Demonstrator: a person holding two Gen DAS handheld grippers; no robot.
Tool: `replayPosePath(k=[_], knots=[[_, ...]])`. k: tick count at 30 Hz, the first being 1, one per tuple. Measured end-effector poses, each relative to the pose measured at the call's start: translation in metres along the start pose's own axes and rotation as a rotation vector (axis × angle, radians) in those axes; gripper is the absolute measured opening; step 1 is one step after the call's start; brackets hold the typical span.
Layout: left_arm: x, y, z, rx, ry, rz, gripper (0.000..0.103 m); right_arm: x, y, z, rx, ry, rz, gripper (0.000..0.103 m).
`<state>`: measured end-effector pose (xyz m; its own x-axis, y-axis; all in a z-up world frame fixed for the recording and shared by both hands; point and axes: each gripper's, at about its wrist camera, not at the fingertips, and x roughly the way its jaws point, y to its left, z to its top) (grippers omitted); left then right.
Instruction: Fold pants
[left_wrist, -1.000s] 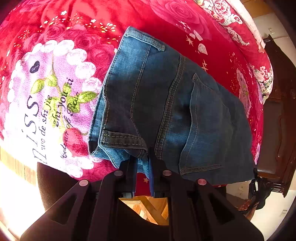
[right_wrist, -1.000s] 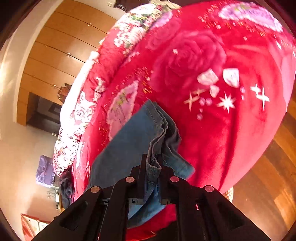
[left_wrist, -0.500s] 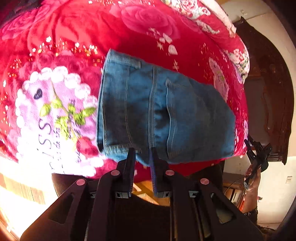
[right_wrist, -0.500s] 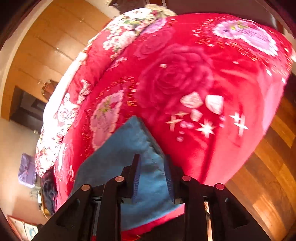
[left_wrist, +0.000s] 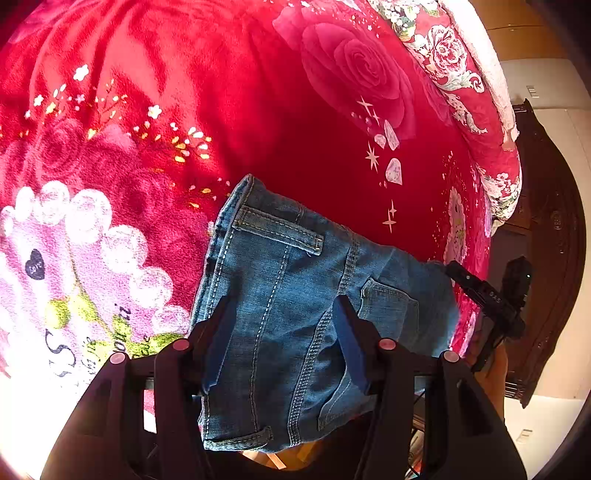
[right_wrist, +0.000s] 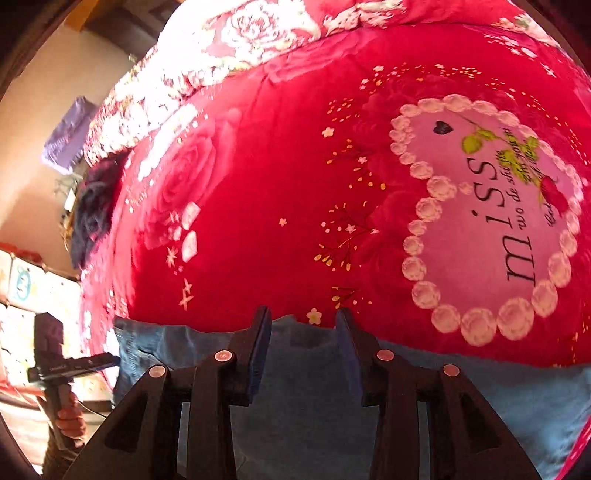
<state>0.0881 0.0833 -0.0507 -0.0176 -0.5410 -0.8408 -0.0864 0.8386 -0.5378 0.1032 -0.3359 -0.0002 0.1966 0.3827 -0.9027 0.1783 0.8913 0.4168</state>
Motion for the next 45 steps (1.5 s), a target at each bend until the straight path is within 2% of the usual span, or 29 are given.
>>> replayPosePath(k=[3,4,5,6,8,9,11,13,17,19,21,23,25,27,30,34,38,42,45], knots=[[0.008,0.001,0.002,0.000,0.030,-0.006,0.054,0.019,0.004,-0.003,-0.085,0.098,-0.050,0.038],[0.010,-0.001,0.001,0.006,0.035,-0.003,0.054,0.023,0.011,-0.005,-0.143,0.120,-0.073,0.028],[0.010,-0.003,-0.001,0.009,0.037,-0.004,0.054,0.026,0.018,-0.009,-0.204,0.148,-0.079,0.012],[0.008,-0.005,-0.003,0.014,0.039,-0.019,0.054,0.026,0.028,-0.015,-0.270,0.165,-0.114,0.001],[0.003,-0.011,-0.007,0.040,0.028,-0.043,0.054,0.017,0.046,-0.015,-0.359,0.138,-0.169,0.001],[0.001,-0.013,-0.009,0.055,0.014,-0.035,0.054,0.005,0.050,-0.011,-0.354,0.086,-0.156,0.001],[0.004,-0.017,-0.007,0.076,-0.002,0.013,0.054,-0.010,0.043,0.001,-0.282,-0.001,-0.126,0.001],[0.012,-0.016,-0.005,0.064,0.012,0.050,0.054,-0.002,0.033,0.009,-0.228,0.000,-0.143,0.001],[0.019,-0.019,-0.009,0.109,0.009,0.137,0.053,0.025,0.028,0.009,-0.182,0.049,-0.203,0.002],[0.012,-0.022,-0.013,0.129,-0.003,0.149,0.053,0.016,0.027,0.003,-0.145,-0.008,-0.199,0.005],[-0.002,-0.024,-0.019,0.151,-0.026,0.116,0.053,-0.008,0.016,-0.009,-0.068,-0.088,-0.150,0.008],[-0.021,-0.030,-0.027,0.197,-0.071,0.104,0.053,-0.042,-0.007,-0.029,0.041,-0.181,-0.065,0.012],[-0.034,-0.042,-0.034,0.263,-0.104,0.129,0.053,-0.077,-0.035,-0.057,0.150,-0.268,0.001,0.030],[-0.040,-0.057,-0.039,0.327,-0.116,0.158,0.053,-0.110,-0.073,-0.093,0.244,-0.338,0.003,0.038],[-0.030,-0.088,-0.042,0.400,-0.095,0.160,0.053,-0.137,-0.140,-0.151,0.416,-0.373,-0.004,0.039],[0.006,-0.139,-0.051,0.484,-0.020,0.148,0.053,-0.164,-0.223,-0.239,0.681,-0.401,-0.030,0.041],[0.051,-0.207,-0.072,0.627,0.076,0.164,0.053,-0.190,-0.240,-0.311,0.774,-0.539,0.046,0.041],[0.100,-0.280,-0.099,0.763,0.165,0.195,0.053,-0.172,-0.238,-0.348,0.823,-0.537,0.117,0.044],[0.132,-0.328,-0.117,0.835,0.217,0.218,0.053,-0.146,-0.233,-0.357,0.858,-0.522,0.179,0.044]])
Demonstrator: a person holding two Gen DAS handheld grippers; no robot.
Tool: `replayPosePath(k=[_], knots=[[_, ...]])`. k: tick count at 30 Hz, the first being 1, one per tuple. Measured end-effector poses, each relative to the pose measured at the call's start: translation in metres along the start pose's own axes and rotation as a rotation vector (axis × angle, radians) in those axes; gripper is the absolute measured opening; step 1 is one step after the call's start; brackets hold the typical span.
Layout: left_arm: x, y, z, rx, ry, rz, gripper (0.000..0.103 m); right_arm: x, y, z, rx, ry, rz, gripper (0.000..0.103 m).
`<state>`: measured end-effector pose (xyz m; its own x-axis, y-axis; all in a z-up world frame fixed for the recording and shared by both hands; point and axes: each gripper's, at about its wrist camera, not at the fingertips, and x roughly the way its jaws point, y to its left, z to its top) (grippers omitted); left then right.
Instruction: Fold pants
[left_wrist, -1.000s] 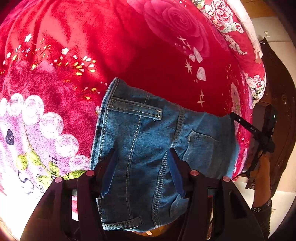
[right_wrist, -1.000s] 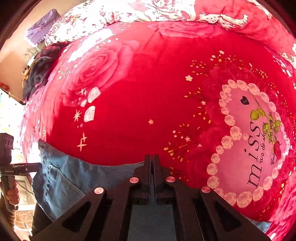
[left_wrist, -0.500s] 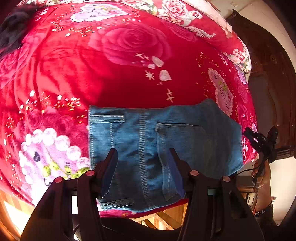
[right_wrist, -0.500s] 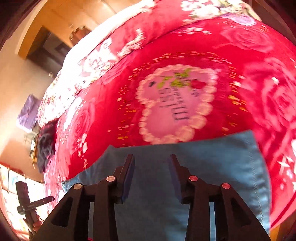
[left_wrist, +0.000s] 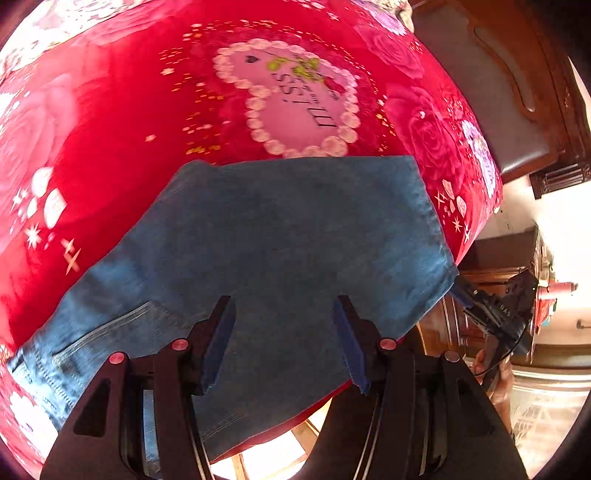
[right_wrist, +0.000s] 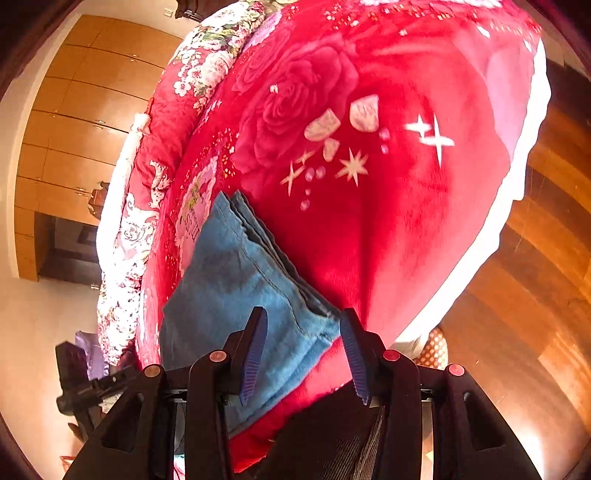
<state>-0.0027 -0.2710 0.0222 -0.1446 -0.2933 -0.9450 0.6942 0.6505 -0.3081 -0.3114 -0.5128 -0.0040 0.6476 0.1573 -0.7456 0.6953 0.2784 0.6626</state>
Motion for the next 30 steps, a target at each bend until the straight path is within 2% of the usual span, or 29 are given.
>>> replayPosePath(k=[3,5,10,13,16,20,26,30], knots=[[0.014,-0.039,0.029,0.058,0.031,0.010,0.054,0.020,-0.004,-0.012,0.024,0.015,0.003,0.044],[0.023,-0.063,0.047,0.096,0.050,0.023,0.054,0.030,-0.003,-0.018,0.037,0.012,0.057,0.044],[0.048,-0.111,0.096,0.147,0.073,0.072,0.054,0.037,0.006,-0.025,0.049,-0.086,0.200,0.042],[0.066,-0.132,0.122,0.160,0.078,0.084,0.054,0.051,0.001,-0.028,0.083,-0.095,0.210,0.041],[0.091,-0.147,0.145,0.161,0.134,0.057,0.055,0.057,-0.007,-0.035,0.115,-0.121,0.261,0.038],[0.127,-0.169,0.163,0.198,0.213,0.066,0.055,0.059,-0.019,-0.037,0.151,-0.123,0.316,0.038],[0.164,-0.191,0.177,0.258,0.283,0.066,0.055,0.062,-0.026,-0.038,0.179,-0.121,0.360,0.038],[0.186,-0.202,0.171,0.362,0.365,0.097,0.055,0.065,-0.029,-0.038,0.196,-0.120,0.381,0.038]])
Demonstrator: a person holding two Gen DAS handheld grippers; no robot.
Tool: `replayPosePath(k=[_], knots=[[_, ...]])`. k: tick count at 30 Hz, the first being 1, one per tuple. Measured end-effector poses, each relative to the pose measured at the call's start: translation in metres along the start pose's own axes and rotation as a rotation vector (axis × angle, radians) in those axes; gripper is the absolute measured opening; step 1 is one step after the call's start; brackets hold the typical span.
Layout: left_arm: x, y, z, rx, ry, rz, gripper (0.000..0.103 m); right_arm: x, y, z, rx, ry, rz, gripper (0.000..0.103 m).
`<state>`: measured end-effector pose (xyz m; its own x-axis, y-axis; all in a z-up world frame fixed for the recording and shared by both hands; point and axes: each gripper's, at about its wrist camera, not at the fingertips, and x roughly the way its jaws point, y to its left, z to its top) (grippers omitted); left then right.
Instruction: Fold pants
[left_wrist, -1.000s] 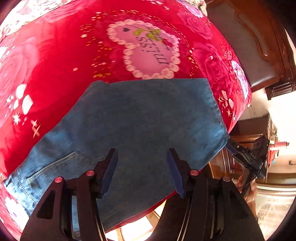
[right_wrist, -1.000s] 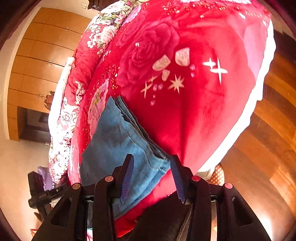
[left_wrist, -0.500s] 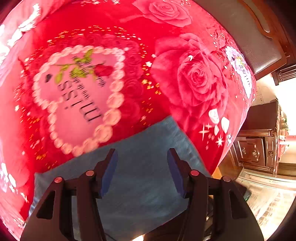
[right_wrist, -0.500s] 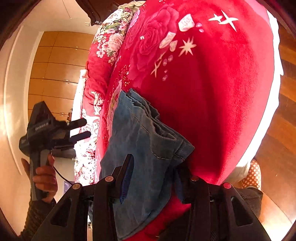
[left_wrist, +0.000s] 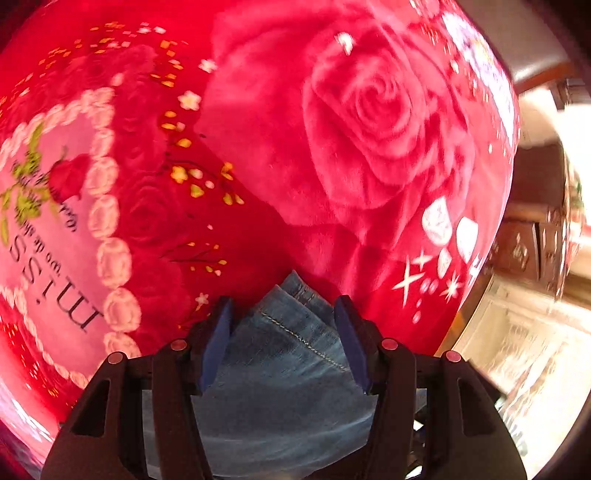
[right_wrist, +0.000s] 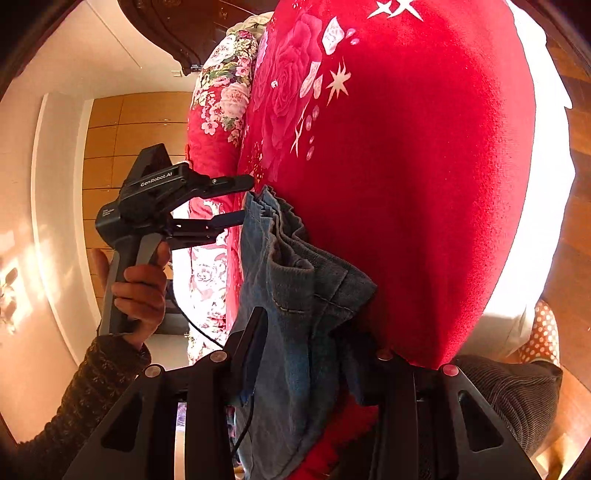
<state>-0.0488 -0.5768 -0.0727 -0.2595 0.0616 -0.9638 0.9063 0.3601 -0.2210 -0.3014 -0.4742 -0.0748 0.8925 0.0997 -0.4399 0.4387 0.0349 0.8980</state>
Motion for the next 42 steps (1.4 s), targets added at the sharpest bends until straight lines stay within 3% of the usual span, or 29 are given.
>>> replayPosePath(k=[3,5,7,8,9,10,11,16,24,29,37,42], knots=[[0.008,-0.016,-0.004,0.107,0.017,0.026,0.065,0.000,-0.001,-0.001,0.005,0.000,0.005,0.038],[0.007,-0.027,-0.008,0.176,-0.002,0.041,0.065,0.000,-0.001,0.000,0.008,0.001,0.009,0.038],[0.006,-0.038,-0.016,0.248,-0.050,0.081,0.058,0.000,-0.001,0.000,0.010,0.000,0.009,0.038],[0.005,-0.044,-0.021,0.280,-0.077,0.109,0.044,0.000,-0.001,0.000,0.008,0.000,0.006,0.037],[0.006,-0.050,-0.026,0.307,-0.098,0.147,0.034,-0.001,-0.001,0.000,0.008,-0.003,-0.008,0.032],[0.007,-0.054,-0.030,0.325,-0.110,0.172,0.030,0.000,-0.003,0.001,0.017,-0.003,-0.021,0.022],[0.008,-0.057,-0.035,0.335,-0.123,0.182,0.022,0.000,-0.006,0.001,0.031,0.000,-0.018,0.019],[-0.010,-0.066,-0.070,0.353,-0.223,0.178,0.018,-0.002,0.015,0.002,-0.055,-0.006,-0.063,0.009],[-0.073,-0.037,-0.119,0.221,-0.355,0.087,0.018,-0.003,0.086,-0.008,-0.285,0.039,-0.051,0.009],[-0.091,0.010,-0.152,0.120,-0.389,0.094,0.018,0.011,0.130,-0.034,-0.442,0.134,-0.060,0.009],[-0.062,0.092,-0.215,-0.156,-0.326,0.070,0.020,0.077,0.170,-0.107,-0.687,0.421,-0.133,0.013],[-0.056,0.128,-0.256,-0.326,-0.356,-0.053,0.020,0.115,0.167,-0.157,-0.782,0.624,-0.220,0.013]])
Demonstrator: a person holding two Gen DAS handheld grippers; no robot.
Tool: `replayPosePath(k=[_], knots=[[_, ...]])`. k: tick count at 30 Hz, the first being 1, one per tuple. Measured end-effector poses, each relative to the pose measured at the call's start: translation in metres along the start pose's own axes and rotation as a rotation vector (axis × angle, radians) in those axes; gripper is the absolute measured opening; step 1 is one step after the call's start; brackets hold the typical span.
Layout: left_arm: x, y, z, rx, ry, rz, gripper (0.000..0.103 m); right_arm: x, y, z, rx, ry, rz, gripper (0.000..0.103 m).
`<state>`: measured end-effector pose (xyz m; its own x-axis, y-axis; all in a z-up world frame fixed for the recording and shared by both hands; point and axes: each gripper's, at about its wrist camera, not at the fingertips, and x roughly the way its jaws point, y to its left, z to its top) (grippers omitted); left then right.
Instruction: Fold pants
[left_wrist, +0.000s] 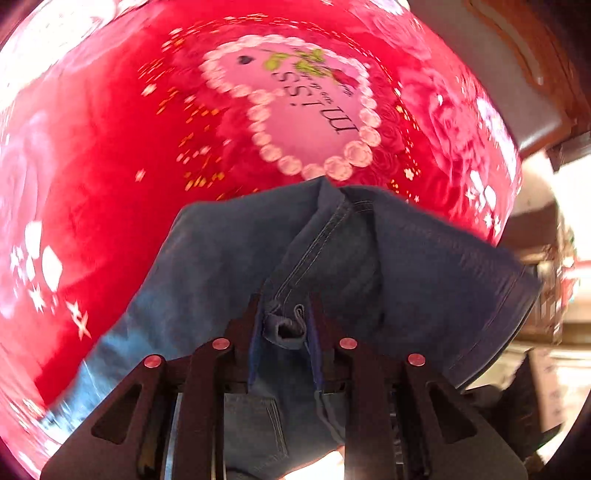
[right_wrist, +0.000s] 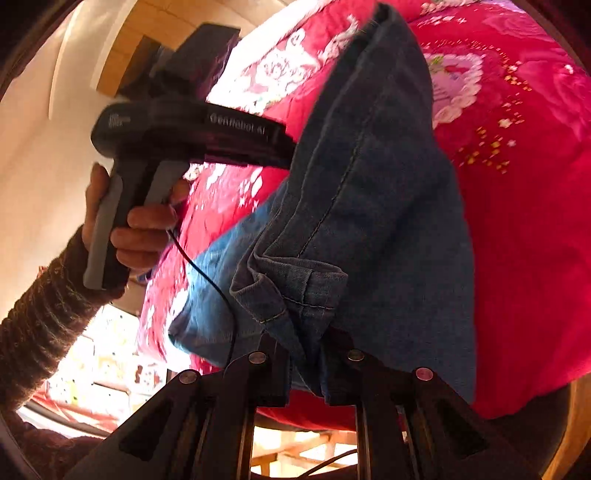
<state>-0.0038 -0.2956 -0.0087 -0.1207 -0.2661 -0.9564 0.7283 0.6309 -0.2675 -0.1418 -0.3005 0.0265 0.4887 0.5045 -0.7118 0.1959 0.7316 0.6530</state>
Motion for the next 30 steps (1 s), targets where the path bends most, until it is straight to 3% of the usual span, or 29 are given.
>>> replayPosePath(k=[3,9,12,16,20,25,30], knots=[[-0.014,0.023,-0.017,-0.081,-0.050,-0.002,0.020,0.016,0.010,-0.001,-0.043,0.078,-0.047,0.016],[-0.045,0.072,-0.060,-0.244,-0.152,-0.066,0.020,0.004,0.010,-0.007,-0.024,0.116,-0.040,0.029],[-0.047,0.083,-0.091,-0.310,-0.169,-0.142,0.033,-0.011,0.011,-0.008,-0.052,0.135,-0.035,0.037],[-0.032,0.057,-0.125,-0.269,-0.127,-0.227,0.033,-0.045,0.000,0.003,-0.001,0.057,-0.024,0.037],[-0.004,0.015,-0.142,-0.204,-0.080,-0.255,0.033,-0.061,-0.017,0.036,0.056,-0.028,-0.061,0.038],[0.043,0.002,-0.153,-0.290,0.013,-0.298,0.033,-0.032,-0.003,0.093,0.005,-0.002,-0.032,0.043],[0.042,0.032,-0.160,-0.452,-0.020,-0.409,0.033,0.039,0.037,0.131,-0.130,0.147,-0.089,0.045]])
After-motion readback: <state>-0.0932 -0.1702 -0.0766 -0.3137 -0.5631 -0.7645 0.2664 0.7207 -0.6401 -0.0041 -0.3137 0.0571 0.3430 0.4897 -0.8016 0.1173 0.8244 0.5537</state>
